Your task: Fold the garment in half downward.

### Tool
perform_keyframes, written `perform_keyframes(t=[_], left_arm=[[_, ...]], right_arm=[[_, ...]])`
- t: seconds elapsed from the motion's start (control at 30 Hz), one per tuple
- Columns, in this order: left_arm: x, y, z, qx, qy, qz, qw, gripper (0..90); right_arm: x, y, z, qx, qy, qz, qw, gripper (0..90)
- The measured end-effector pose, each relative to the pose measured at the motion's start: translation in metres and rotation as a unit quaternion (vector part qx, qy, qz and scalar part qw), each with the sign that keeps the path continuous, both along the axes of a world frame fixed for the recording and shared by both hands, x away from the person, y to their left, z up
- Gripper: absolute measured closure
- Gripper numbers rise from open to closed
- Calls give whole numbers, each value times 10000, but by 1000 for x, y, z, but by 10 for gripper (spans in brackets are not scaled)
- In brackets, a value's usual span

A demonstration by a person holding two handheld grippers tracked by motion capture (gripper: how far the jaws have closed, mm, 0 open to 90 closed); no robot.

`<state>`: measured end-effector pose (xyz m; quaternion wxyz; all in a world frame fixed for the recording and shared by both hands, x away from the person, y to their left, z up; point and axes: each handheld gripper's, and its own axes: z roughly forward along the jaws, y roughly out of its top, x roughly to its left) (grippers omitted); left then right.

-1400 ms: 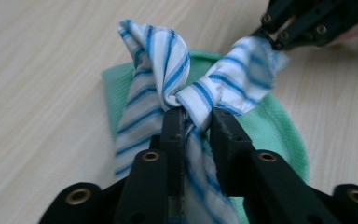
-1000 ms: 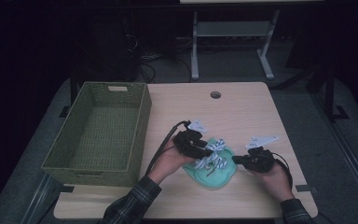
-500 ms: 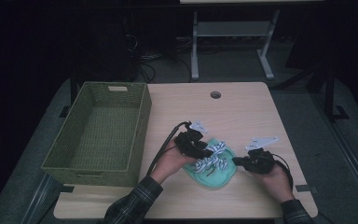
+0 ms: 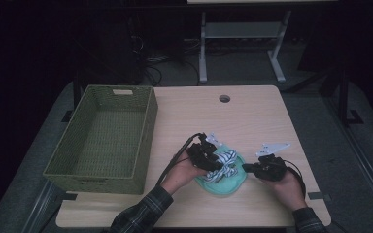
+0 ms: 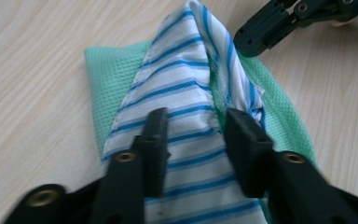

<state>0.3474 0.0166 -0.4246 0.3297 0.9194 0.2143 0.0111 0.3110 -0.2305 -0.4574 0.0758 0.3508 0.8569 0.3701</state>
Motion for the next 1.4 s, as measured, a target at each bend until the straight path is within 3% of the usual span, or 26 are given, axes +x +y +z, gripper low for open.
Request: perform_keyframes(t=[0.13,0.2,0.53,0.67,0.97,1.17,1.4], left_arm=[[-1,-1,-2,68,119,-131,9998,865],[-1,-1,-2,71,145,-141,9998,884],[4,18,21,-336,-54,121,9993,890],[6,23,28,-389,-121,130,9991,889],[1,25,43,-711,-132,109,9973,889],[-8,11,38,-729,-70,-89,9973,886],[-15,-6,24,-689,3,-258,9973,883]], right_arm=[[0,-1,1,1,-2,5,10000,898],[-1,-1,1,9,-10,11,10000,898],[-13,13,7,115,-58,298,9995,898],[-14,19,6,167,-9,385,9991,898],[1,34,3,390,-23,397,9984,899],[9,37,-1,353,-46,357,9987,899],[12,24,-4,288,-14,155,9995,899]])
